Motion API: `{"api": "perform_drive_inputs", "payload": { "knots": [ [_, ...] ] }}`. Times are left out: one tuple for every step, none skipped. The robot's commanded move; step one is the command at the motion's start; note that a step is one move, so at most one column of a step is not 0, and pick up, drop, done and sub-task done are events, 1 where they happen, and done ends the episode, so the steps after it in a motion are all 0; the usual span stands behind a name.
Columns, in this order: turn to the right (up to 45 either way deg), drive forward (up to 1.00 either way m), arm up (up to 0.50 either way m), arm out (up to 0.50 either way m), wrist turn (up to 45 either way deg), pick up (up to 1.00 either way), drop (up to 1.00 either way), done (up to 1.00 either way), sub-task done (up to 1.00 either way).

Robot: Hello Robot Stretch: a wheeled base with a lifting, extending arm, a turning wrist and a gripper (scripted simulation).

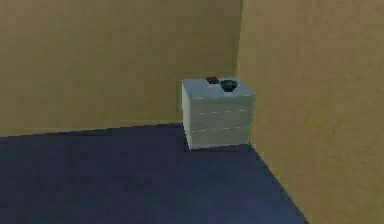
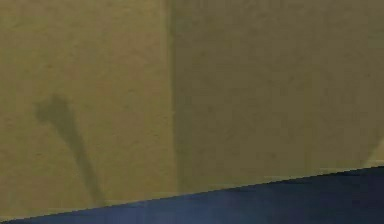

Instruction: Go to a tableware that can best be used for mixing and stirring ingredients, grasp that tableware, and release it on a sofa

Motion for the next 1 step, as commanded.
{"api": "perform_drive_inputs", "payload": {
  "knots": [
    [0.0,1.00,0.00,0.00,0.0,0.00,0.00,0.00,0.00]
  ]
}}
